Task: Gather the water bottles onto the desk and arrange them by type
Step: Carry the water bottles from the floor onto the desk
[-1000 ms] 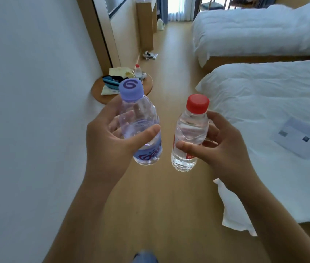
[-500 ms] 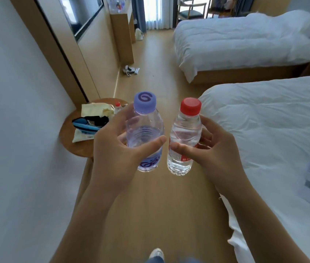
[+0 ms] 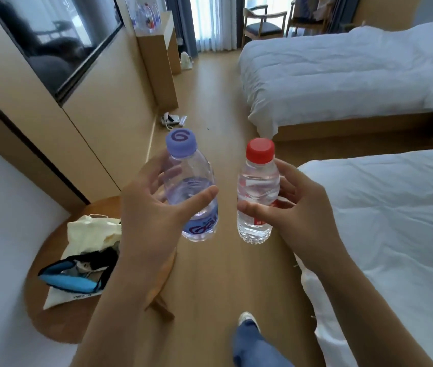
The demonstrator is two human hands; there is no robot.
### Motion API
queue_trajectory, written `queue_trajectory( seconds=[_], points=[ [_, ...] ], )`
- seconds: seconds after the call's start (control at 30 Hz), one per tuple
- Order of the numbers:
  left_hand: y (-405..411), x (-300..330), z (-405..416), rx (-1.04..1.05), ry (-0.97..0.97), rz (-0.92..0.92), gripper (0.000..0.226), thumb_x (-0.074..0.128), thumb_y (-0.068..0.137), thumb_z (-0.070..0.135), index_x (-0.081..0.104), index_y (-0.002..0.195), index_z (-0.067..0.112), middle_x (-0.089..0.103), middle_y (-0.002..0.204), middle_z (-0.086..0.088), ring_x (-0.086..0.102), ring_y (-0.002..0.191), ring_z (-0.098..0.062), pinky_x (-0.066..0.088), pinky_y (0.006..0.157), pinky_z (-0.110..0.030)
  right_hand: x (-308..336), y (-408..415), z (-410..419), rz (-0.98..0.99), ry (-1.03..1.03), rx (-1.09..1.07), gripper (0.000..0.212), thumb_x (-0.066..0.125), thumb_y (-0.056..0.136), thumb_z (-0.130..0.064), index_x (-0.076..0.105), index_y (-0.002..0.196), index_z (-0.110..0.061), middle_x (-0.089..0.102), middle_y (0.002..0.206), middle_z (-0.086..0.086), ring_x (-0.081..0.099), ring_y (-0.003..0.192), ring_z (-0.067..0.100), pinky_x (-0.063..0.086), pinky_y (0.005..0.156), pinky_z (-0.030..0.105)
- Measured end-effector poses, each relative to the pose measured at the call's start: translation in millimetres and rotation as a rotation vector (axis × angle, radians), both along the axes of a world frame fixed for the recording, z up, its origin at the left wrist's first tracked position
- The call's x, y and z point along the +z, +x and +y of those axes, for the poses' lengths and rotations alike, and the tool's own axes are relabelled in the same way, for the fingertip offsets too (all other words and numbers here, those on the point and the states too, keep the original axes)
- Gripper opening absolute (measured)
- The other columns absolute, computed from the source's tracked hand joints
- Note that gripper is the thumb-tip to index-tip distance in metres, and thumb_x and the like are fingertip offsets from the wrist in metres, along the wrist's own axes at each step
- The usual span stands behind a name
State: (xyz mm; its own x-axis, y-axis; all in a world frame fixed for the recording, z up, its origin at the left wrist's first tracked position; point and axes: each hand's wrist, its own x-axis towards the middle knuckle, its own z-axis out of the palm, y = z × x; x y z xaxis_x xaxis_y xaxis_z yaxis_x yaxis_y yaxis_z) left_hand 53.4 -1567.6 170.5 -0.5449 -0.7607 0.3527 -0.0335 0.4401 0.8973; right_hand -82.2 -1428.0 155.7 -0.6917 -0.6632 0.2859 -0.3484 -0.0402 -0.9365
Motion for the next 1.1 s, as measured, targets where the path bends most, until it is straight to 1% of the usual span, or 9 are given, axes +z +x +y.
queue_trajectory(
  seconds=[0.1,0.2,0.4,0.57,0.67,0.73,0.87,0.97,1.1],
  points=[
    [-69.9,6.0,-54.5,0.029,-0.012,0.027,0.074,0.085,0.06,0.042,0.062,0.127,0.021,0.07,0.114,0.015,0.065,0.11,-0.001,0.057,0.079,-0.017,6.4,-72.8,-58.4,-0.013,-0.024,0.013,0.061,0.078,0.063,-0.047,0.054,0.12,-0.042,0.064,0.095,-0.043,0.065,0.094,-0.011,0.047,0.073,0.004],
    [-127.8,9.0,-107.8,0.067,-0.019,0.046,0.074,0.086,0.063,0.039,0.062,0.129,0.017,0.069,0.116,0.013,0.065,0.11,-0.004,0.056,0.078,-0.014,9.0,-134.6,-114.5,-0.028,-0.019,0.036,0.06,0.079,0.063,-0.045,0.054,0.118,-0.044,0.065,0.096,-0.041,0.066,0.094,-0.008,0.048,0.074,0.005],
    [-239.6,-6.2,-231.8,0.112,0.033,0.074,0.069,0.088,0.063,0.035,0.064,0.126,0.02,0.071,0.113,0.013,0.066,0.11,-0.008,0.059,0.078,-0.022,-4.2,-252.5,-239.6,-0.055,0.006,0.06,0.058,0.08,0.064,-0.046,0.056,0.117,-0.045,0.068,0.099,-0.034,0.068,0.096,-0.003,0.05,0.076,0.009],
    [-344.5,-12.3,-360.4,0.099,0.048,0.077,0.069,0.091,0.063,0.027,0.064,0.126,0.02,0.071,0.115,0.01,0.065,0.112,-0.007,0.06,0.084,-0.032,-11.2,-350.5,-369.9,-0.033,0.032,0.086,0.058,0.083,0.066,-0.038,0.054,0.115,-0.048,0.067,0.098,-0.036,0.067,0.095,-0.006,0.048,0.075,0.006],
    [-409.1,-3.2,-438.3,0.066,0.051,0.071,0.077,0.089,0.06,0.032,0.062,0.131,0.019,0.07,0.119,0.009,0.065,0.113,-0.006,0.06,0.088,-0.037,-6.1,-406.8,-448.4,-0.048,0.022,0.084,0.059,0.086,0.066,-0.033,0.056,0.116,-0.047,0.071,0.102,-0.025,0.069,0.096,0.0,0.051,0.079,0.01],
    [-451.4,4.0,-486.5,0.051,0.026,0.068,0.077,0.088,0.061,0.033,0.061,0.132,0.019,0.07,0.119,0.01,0.064,0.113,-0.004,0.059,0.088,-0.035,-2.0,-444.7,-496.3,-0.059,0.012,0.098,0.06,0.086,0.065,-0.033,0.057,0.117,-0.045,0.072,0.103,-0.022,0.07,0.096,0.001,0.051,0.08,0.011],
    [-526.9,9.5,-569.3,0.055,0.023,0.076,0.071,0.092,0.063,0.027,0.064,0.128,0.02,0.071,0.116,0.012,0.065,0.113,-0.006,0.059,0.088,-0.034,1.1,-519.4,-576.4,-0.05,0.023,0.09,0.062,0.089,0.067,-0.024,0.057,0.114,-0.047,0.073,0.102,-0.022,0.07,0.095,0.001,0.051,0.08,0.012],
    [-588.3,3.2,-628.6,0.063,0.024,0.073,0.071,0.092,0.062,0.029,0.065,0.126,0.022,0.071,0.112,0.016,0.066,0.11,-0.004,0.059,0.085,-0.028,-4.9,-583.9,-635.7,-0.043,0.027,0.085,0.06,0.089,0.067,-0.022,0.057,0.112,-0.047,0.073,0.1,-0.022,0.07,0.093,0.001,0.051,0.079,0.012],
    [-679.3,-11.9,-708.3,0.076,0.04,0.063,0.069,0.092,0.063,0.023,0.065,0.127,0.021,0.072,0.113,0.013,0.065,0.111,-0.005,0.059,0.086,-0.027,-14.0,-681.9,-719.3,-0.01,0.023,0.085,0.061,0.088,0.068,-0.023,0.056,0.115,-0.046,0.071,0.101,-0.025,0.069,0.093,-0.002,0.05,0.077,0.009]
  ],
)
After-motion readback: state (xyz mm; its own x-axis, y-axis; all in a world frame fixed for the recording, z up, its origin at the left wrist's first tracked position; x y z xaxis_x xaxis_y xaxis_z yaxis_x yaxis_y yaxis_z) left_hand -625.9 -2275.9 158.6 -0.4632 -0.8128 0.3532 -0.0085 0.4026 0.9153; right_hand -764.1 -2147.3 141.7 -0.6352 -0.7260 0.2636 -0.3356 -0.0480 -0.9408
